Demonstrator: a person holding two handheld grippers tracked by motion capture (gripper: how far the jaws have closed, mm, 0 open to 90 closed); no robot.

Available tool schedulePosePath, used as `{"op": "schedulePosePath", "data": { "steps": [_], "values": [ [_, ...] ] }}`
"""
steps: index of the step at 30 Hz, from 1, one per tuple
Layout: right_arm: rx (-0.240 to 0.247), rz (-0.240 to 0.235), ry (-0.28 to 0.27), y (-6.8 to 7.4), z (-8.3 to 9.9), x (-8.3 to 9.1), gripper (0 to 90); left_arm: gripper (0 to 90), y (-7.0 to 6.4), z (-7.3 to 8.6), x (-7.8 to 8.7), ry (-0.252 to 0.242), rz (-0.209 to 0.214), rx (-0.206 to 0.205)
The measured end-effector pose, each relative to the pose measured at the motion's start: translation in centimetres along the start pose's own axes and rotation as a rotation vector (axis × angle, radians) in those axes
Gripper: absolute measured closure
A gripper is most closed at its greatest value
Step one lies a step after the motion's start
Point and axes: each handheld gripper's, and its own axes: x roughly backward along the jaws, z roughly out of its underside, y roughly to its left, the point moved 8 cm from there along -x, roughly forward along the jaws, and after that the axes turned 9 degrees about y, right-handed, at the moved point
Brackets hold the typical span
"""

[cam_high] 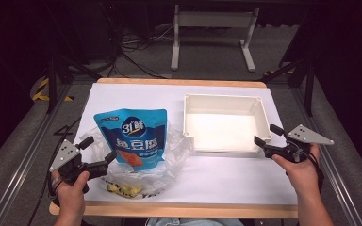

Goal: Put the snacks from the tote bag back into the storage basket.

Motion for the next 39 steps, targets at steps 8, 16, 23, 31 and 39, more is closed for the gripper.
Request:
{"op": "schedulePosePath", "data": {
  "steps": [8, 16, 23, 31, 39],
  "values": [
    [0.014, 0.017, -0.018, -0.2, -0.3, 0.4, 21.2, 4.0, -0.1, -0.1, 0.0, -0.008, -0.008, -0.013],
    [0.025, 0.017, -0.024, 0.0, -0.4, 0.4, 20.5, 4.0, -0.1, -0.1, 0.1, -0.006, 0.0, -0.003],
    [0.035, 0.018, -0.032, 0.0, -0.5, 0.5, 20.5, 4.0, 0.0, -0.2, 0.1, -0.02, -0.013, -0.017],
    [0.066, -0.017, -0.126, 0.8, -1.5, 0.9, 20.0, 3.9, -0.1, -0.3, 0.3, -0.029, -0.006, -0.02],
    [0.078, -0.023, -0.132, 1.4, -1.7, 0.6, 19.8, 3.9, -0.1, -0.3, 0.2, -0.033, -0.009, -0.016]
  ]
}}
